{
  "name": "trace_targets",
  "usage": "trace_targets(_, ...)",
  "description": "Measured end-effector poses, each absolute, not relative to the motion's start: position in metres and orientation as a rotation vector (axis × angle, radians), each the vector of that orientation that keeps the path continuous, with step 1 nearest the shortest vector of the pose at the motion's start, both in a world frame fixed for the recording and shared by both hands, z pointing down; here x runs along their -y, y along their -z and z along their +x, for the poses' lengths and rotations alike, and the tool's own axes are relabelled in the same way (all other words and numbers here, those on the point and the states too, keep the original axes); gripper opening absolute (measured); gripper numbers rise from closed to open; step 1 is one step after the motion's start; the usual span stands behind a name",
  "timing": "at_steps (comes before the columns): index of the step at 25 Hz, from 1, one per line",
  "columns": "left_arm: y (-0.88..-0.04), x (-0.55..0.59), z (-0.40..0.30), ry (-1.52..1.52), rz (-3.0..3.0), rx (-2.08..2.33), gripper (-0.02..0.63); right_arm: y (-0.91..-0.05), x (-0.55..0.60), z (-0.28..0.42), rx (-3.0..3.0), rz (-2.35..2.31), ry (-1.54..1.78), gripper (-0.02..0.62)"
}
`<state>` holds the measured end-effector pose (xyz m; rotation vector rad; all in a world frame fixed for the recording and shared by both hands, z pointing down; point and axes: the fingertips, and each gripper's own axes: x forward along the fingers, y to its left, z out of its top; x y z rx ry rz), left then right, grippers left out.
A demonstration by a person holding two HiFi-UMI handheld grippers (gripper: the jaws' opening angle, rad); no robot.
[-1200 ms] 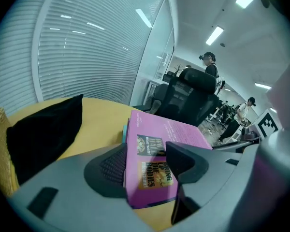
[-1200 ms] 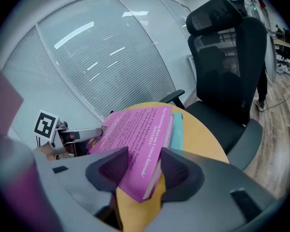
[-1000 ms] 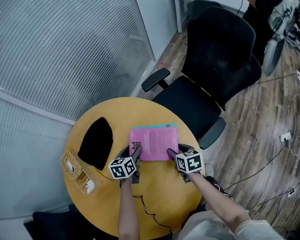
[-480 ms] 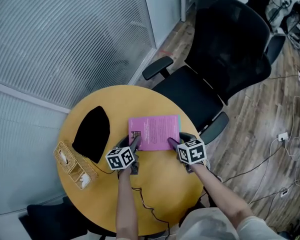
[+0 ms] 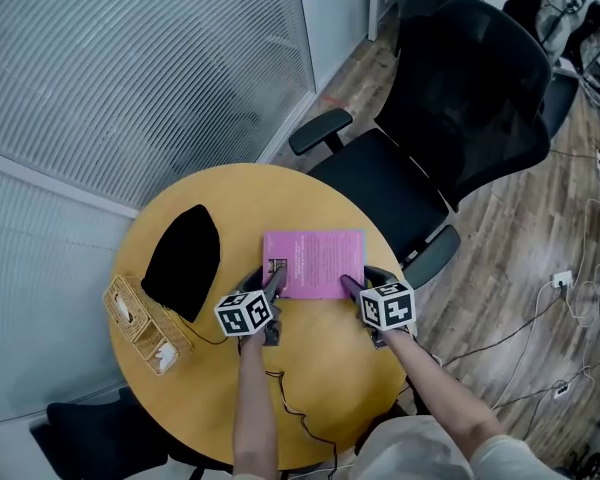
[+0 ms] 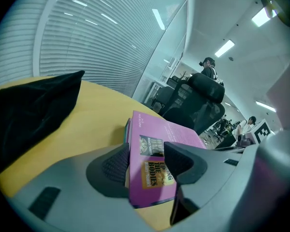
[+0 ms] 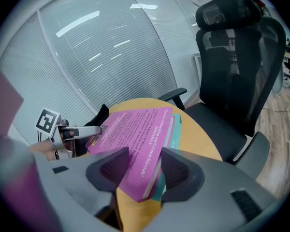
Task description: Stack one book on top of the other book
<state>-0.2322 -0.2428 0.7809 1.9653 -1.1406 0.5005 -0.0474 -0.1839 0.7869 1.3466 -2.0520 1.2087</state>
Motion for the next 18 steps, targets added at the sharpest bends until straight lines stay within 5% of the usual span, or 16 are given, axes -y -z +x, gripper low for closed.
trace_targets(18, -0.7828, 0.2407, -0.2336, -0.453, 1.944, 1.148, 0.238, -0.7884, 0.1828, -0.0458, 2.059, 1.34, -1.197, 0.21)
